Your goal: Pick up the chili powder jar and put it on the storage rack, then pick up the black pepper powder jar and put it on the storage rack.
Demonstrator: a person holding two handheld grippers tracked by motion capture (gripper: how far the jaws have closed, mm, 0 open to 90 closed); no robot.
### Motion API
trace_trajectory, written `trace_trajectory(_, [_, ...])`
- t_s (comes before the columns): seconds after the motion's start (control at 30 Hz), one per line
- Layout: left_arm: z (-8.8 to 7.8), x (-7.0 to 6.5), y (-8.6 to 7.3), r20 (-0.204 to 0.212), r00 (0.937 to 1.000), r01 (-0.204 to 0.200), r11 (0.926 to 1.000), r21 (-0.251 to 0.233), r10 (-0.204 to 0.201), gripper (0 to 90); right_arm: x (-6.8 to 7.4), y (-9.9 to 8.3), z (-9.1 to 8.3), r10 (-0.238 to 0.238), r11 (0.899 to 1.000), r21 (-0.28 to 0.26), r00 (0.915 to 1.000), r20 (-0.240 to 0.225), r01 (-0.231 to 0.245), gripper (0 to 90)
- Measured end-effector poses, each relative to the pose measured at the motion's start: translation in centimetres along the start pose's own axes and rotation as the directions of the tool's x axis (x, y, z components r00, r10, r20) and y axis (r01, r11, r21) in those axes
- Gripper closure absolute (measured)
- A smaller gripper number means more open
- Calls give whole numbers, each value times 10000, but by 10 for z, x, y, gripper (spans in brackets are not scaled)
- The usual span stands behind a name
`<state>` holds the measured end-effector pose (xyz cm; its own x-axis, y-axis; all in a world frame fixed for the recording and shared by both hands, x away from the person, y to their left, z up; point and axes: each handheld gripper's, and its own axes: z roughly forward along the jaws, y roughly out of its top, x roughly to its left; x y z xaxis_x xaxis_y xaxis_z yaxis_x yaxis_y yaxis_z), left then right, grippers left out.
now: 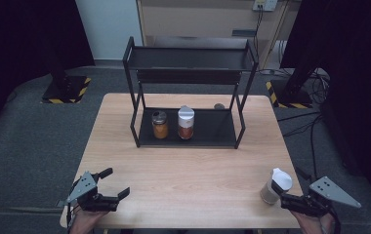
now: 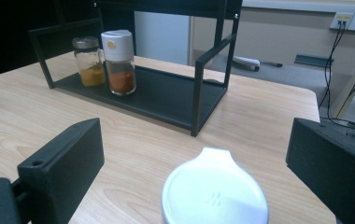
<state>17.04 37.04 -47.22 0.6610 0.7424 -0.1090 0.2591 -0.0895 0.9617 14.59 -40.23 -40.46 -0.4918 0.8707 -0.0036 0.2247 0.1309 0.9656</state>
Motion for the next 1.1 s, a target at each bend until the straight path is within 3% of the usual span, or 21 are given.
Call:
trace_trajectory(0.43, [-1, -1, 0, -19, 10000, -64, 10000, -8, 64, 0, 1, -21, 0, -94, 10000, 34, 9998, 149, 93, 45])
trace_trajectory(1.1, [0, -1, 1, 33, 10000, -82, 10000, 46, 82, 0, 2, -21, -3, -173, 9998, -77, 9997, 155, 174, 46])
